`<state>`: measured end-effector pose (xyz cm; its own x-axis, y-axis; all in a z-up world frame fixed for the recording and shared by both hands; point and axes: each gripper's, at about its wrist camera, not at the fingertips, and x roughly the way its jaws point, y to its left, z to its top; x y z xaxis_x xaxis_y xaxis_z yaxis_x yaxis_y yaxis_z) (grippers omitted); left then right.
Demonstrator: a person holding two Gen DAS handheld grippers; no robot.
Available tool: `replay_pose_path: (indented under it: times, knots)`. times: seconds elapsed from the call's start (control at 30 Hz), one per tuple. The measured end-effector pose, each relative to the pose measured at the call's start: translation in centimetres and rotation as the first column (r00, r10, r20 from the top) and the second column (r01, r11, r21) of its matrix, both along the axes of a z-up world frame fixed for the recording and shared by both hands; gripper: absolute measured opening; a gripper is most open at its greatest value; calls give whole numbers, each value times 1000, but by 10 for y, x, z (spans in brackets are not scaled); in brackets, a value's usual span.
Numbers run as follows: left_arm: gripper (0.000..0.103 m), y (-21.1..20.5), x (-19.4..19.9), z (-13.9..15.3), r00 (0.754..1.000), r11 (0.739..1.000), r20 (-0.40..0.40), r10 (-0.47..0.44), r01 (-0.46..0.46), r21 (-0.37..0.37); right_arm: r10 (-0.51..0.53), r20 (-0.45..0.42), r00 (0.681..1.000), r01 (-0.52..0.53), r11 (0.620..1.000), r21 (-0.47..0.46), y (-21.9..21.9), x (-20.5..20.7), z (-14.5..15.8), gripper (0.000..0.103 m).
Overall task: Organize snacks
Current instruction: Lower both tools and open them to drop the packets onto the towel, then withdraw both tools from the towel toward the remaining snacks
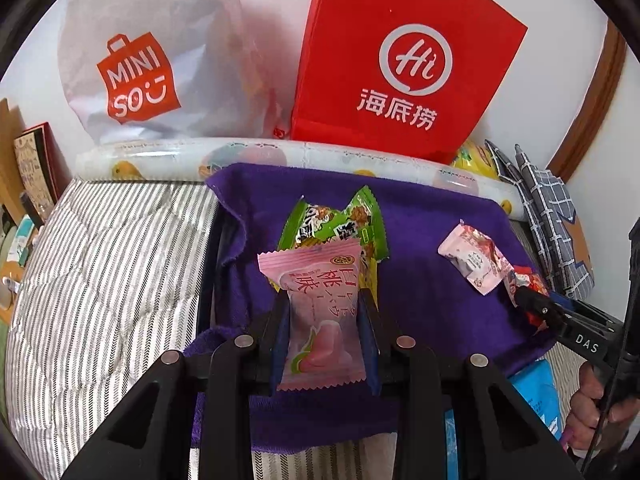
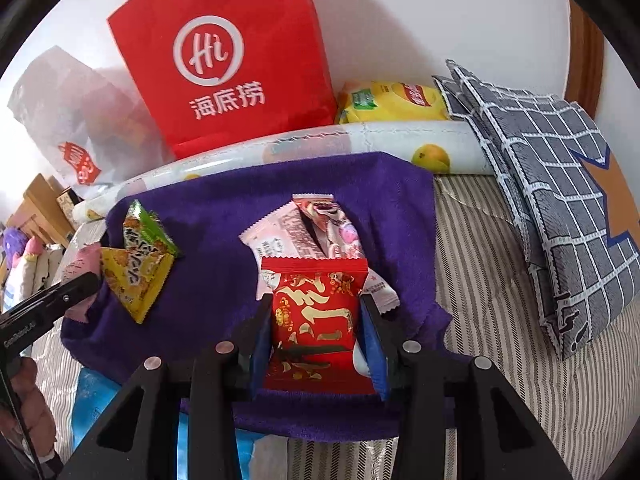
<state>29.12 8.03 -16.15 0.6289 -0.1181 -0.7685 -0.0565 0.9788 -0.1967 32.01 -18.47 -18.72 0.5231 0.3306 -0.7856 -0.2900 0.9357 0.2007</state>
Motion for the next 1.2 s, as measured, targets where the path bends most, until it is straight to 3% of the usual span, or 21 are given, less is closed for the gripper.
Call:
replay_pose_path:
  times: [0.07,0.2,0.3,0.4,0.47,0.73,0.97,1.2]
  knots:
    - [32,-2,1,-2,1000,1000,-10,-3,3,6,5,5,1000,-5,1000,17,-1,-1,2,41]
    - [32,-7,0,-2,999,1000,-25,-20,20,10,3,48,999,-5,999,44,-5,-6,13,55]
    - [32,-10,0,-3,999,999,-34,-27,27,16,5,96,995,-10,999,49,-5,-12,22,59]
    - [42,-9,1,-3,999,1000,-45,-26,26,12,-10,120,993,6,999,39,-3,-16,31,59]
    - [59,-9,0,1,999,1000,-33,-23,23,8,-23,136,991,19,999,29,-2,-23,41,59]
    - [67,-14,-14,25,997,997,16,-73,74,-38,-79,197,977,82,997,-4,-4,-66,73,59]
    - [73,-15,-40,51,994,993,50,-101,104,-59,-116,171,978,125,991,-39,-19,-112,83,59]
    - [74,-14,-76,67,989,990,67,-136,138,-34,-81,77,994,85,995,-57,-17,-154,63,59]
